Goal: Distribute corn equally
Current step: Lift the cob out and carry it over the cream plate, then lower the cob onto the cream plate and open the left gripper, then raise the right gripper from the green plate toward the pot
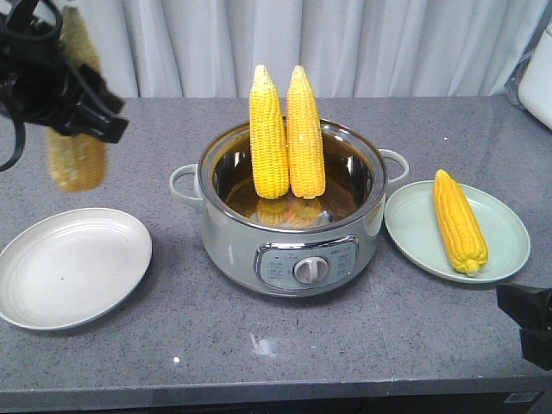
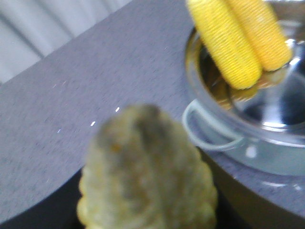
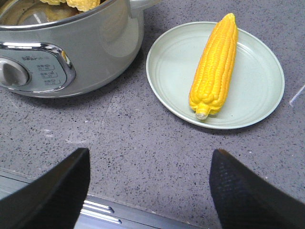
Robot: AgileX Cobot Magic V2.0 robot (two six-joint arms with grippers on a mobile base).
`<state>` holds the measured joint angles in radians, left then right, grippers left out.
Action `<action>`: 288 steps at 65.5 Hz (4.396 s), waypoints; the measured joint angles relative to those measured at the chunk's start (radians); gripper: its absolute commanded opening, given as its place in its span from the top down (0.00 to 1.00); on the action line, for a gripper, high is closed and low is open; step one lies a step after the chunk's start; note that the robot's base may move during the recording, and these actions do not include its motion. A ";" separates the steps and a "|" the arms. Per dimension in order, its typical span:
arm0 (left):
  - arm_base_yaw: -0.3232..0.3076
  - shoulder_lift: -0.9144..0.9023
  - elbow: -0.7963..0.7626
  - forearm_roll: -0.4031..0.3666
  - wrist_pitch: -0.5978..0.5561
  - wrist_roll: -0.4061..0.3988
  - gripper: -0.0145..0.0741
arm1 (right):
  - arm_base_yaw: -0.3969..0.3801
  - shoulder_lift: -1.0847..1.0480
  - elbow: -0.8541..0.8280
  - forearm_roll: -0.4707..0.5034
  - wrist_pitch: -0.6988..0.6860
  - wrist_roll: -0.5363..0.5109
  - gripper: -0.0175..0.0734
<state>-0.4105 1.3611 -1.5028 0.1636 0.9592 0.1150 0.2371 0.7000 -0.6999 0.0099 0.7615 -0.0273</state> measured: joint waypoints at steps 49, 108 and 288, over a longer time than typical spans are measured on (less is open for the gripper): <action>0.206 0.225 -0.099 -0.026 0.291 -0.109 0.56 | 0.000 0.000 0.000 0.002 0.000 0.000 0.26; 0.220 0.507 -0.102 -0.112 0.273 -0.087 0.24 | 0.000 0.000 0.000 0.003 0.002 0.000 0.26; 0.212 -0.303 0.480 -0.513 -0.070 0.302 0.18 | 0.000 0.760 -0.696 0.134 0.011 -0.200 0.26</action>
<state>-0.1984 1.0581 -1.0233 -0.3495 0.8895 0.4175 0.2371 1.4600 -1.3957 0.1438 0.7726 -0.2269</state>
